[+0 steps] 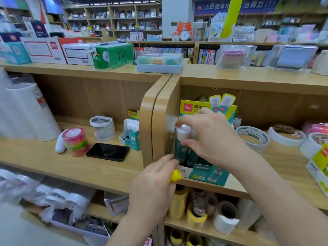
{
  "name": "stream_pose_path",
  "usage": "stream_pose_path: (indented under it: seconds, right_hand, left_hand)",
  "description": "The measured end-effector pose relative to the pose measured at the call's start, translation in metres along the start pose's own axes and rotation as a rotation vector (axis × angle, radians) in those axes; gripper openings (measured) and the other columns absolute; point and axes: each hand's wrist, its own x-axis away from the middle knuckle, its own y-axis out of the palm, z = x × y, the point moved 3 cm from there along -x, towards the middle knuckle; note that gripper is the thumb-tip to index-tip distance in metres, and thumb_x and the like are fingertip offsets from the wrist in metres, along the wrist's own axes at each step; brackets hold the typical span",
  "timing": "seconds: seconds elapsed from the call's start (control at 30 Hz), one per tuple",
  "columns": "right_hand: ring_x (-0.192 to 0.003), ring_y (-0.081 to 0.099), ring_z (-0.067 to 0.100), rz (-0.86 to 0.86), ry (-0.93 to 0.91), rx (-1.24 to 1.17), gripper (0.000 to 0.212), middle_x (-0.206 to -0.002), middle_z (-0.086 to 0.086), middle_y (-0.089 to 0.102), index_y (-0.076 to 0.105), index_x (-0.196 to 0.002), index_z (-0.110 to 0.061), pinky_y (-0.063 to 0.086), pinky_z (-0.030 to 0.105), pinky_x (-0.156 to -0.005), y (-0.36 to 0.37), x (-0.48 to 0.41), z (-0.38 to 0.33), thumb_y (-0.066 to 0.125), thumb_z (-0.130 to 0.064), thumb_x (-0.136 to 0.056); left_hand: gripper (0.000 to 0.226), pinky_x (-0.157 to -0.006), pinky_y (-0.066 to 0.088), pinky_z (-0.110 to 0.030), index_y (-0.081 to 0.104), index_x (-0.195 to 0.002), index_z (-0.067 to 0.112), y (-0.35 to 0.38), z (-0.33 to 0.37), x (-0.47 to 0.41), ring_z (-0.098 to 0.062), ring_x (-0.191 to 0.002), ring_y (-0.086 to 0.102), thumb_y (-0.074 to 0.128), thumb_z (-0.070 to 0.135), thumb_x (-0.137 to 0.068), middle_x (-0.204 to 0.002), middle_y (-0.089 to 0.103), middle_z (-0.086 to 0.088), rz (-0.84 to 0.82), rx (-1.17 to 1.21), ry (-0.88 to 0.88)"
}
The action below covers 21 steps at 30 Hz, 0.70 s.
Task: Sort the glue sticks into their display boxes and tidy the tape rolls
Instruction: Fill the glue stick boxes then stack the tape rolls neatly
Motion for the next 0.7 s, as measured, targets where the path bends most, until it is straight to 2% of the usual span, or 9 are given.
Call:
stream_pose_path:
  seconds: [0.07,0.2,0.3,0.37,0.43,0.5,0.6,0.7]
  right_hand:
    - [-0.112,0.045,0.020,0.001,-0.015,0.072,0.033,-0.113,-0.006,0.064,0.059,-0.119,-0.032,0.036,0.039,-0.085,0.003,-0.002,-0.001,0.065,-0.037,-0.087]
    - [-0.104,0.049,0.025,0.056,-0.088,0.142,0.020,-0.104,0.001,0.065,0.071,-0.106,-0.022,0.047,0.041,-0.078,0.004,-0.006,-0.001,0.063,-0.029,-0.089]
    - [-0.098,0.047,0.020,-0.002,-0.096,0.209,0.017,-0.100,-0.002,0.061,0.069,-0.104,-0.023,0.036,0.030,-0.070,0.005,-0.011,-0.001,0.059,-0.028,-0.091]
    - [-0.087,0.050,0.020,0.004,-0.095,0.257,0.006,-0.087,-0.001,0.062,0.069,-0.090,-0.022,0.028,0.030,-0.063,0.004,-0.012,-0.004,0.067,-0.025,-0.085]
    - [-0.075,0.054,0.024,0.029,-0.082,0.302,0.009,-0.072,0.001,0.061,0.068,-0.073,-0.018,0.027,0.030,-0.057,0.006,-0.010,-0.007,0.076,-0.015,-0.071]
    - [-0.078,0.056,0.027,0.068,-0.074,0.360,0.011,-0.075,0.003,0.062,0.069,-0.078,-0.015,0.029,0.033,-0.057,0.011,-0.003,-0.009,0.073,-0.010,-0.069]
    - [-0.099,0.055,0.027,0.088,-0.048,0.395,0.027,-0.096,0.002,0.066,0.068,-0.100,-0.016,0.039,0.036,-0.064,0.013,0.007,-0.009,0.071,-0.022,-0.074]
    - [-0.102,0.054,0.026,0.079,-0.026,0.407,0.028,-0.098,0.002,0.065,0.066,-0.101,-0.017,0.039,0.036,-0.065,0.011,0.008,-0.009,0.071,-0.029,-0.075]
  left_hand:
    - [0.053,-0.064,0.060,-0.034,0.069,-0.113,0.020,0.006,-0.002,0.001,-0.016,-0.095,0.067,0.083,0.011,-0.063,-0.120,0.067,0.005,-0.069,-0.051,0.014]
    - [0.047,-0.058,0.059,-0.031,0.071,-0.110,0.019,0.006,-0.003,-0.002,-0.015,-0.090,0.068,0.083,0.011,-0.066,-0.117,0.068,0.004,-0.072,-0.090,0.033]
    - [0.040,-0.055,0.058,-0.030,0.071,-0.106,0.019,0.006,-0.002,-0.003,-0.014,-0.088,0.068,0.083,0.013,-0.068,-0.114,0.069,0.004,-0.066,-0.103,0.056]
    - [0.036,-0.053,0.057,-0.029,0.072,-0.102,0.019,0.007,-0.001,-0.004,-0.014,-0.086,0.068,0.083,0.015,-0.068,-0.112,0.070,0.004,-0.065,-0.109,0.058]
    - [0.034,-0.052,0.056,-0.028,0.071,-0.100,0.020,0.008,-0.002,-0.006,-0.015,-0.085,0.067,0.083,0.014,-0.069,-0.110,0.070,0.005,-0.065,-0.117,0.054]
    - [0.034,-0.052,0.055,-0.028,0.071,-0.099,0.020,0.008,-0.003,-0.007,-0.015,-0.085,0.067,0.083,0.013,-0.068,-0.109,0.070,0.005,-0.071,-0.116,0.049]
    - [0.035,-0.054,0.056,-0.027,0.070,-0.099,0.021,0.006,-0.003,-0.008,-0.013,-0.086,0.067,0.083,0.013,-0.067,-0.109,0.070,0.006,-0.098,-0.122,0.062]
    - [0.036,-0.053,0.056,-0.026,0.070,-0.098,0.021,0.004,-0.003,-0.010,-0.013,-0.086,0.067,0.085,0.015,-0.065,-0.106,0.070,0.006,-0.124,-0.134,0.073]
